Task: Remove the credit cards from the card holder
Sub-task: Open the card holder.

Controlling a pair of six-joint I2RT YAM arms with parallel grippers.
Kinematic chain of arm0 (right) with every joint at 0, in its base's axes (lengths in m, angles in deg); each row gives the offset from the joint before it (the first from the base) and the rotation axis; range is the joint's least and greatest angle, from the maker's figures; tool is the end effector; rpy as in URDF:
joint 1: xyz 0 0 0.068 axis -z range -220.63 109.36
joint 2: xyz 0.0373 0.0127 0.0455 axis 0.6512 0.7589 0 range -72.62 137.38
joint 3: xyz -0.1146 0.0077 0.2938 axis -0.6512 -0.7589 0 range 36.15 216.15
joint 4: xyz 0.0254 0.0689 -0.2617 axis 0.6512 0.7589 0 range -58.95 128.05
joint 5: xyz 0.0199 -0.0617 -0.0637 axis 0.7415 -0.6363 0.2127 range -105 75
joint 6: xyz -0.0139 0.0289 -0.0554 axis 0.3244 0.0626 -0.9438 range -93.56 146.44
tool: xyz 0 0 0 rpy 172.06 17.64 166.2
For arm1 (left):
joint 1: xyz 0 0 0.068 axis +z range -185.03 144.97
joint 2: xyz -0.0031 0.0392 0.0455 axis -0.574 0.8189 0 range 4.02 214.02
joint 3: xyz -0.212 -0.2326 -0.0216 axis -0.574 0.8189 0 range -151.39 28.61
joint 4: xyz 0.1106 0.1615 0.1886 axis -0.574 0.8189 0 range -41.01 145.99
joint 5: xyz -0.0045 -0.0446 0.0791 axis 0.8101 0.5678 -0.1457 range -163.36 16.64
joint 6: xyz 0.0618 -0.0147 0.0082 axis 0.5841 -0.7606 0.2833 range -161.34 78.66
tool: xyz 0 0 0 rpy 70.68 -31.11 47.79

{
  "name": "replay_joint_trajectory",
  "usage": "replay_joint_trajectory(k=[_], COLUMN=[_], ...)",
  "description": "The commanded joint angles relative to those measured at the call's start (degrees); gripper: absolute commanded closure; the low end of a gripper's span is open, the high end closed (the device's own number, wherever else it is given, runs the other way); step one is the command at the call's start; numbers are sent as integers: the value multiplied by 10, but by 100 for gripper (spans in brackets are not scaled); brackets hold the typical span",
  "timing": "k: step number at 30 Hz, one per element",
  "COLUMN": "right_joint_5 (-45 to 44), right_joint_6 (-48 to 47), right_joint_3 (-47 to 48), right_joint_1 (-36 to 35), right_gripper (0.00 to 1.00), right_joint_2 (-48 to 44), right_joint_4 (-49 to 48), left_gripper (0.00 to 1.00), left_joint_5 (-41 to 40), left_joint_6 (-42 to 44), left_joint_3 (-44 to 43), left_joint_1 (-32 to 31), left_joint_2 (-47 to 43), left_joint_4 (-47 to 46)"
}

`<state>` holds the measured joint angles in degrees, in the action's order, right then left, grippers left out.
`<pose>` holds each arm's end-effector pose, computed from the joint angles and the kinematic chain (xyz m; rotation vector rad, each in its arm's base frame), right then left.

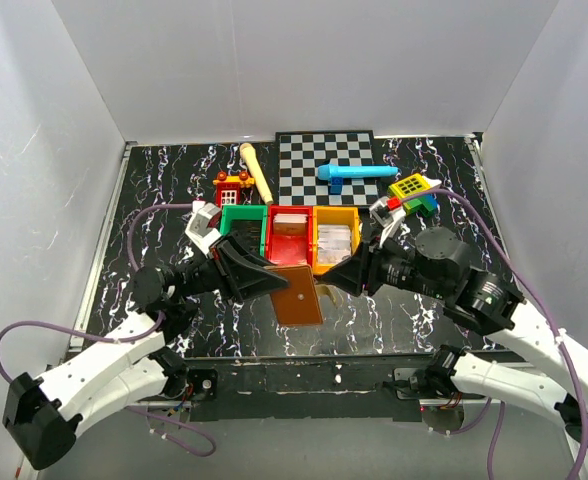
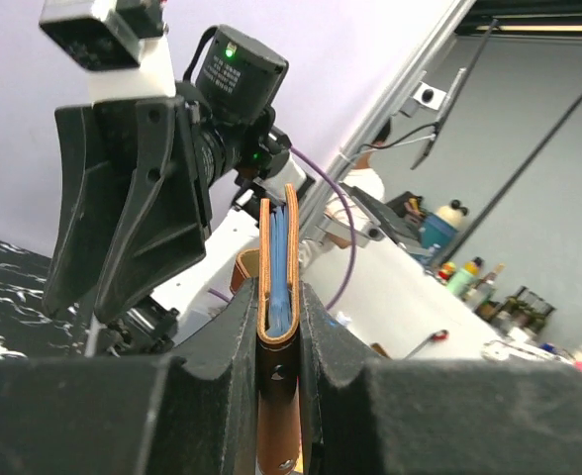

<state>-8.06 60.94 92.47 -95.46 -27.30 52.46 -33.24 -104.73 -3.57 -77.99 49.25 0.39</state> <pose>0.0898 0.1381 0.4178 -0.4344 1.8735 1.2075 0.0932 -0.1306 0.3978 0.5732 1.2209 -1.9522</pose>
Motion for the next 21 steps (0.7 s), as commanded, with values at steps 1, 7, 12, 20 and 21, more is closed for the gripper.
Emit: replay_joint_trajectory(k=[1, 7, 12, 20, 21], right_joint_5=[1, 25, 118, 185, 186], right_joint_6=[-19, -31, -19, 12, 13], right_joint_3=[14, 47, 76, 54, 52], right_joint_1=[5, 5, 5, 4, 4], right_gripper=[55, 31, 27, 26, 26], right_joint_2=[-46, -103, -74, -39, -37], right_joint_4=[5, 6, -12, -73, -74], left_gripper=[100, 100, 100, 100, 100], left_joint_5=[85, 131, 159, 160, 159], left_joint_6=[-108, -63, -86, -96, -97], left_joint_3=[13, -19, -31, -32, -32], left_joint_1=[24, 40, 46, 46, 47], left_joint_2=[12, 5, 34, 62, 64], left_joint_4=[-170, -89, -123, -150, -151])
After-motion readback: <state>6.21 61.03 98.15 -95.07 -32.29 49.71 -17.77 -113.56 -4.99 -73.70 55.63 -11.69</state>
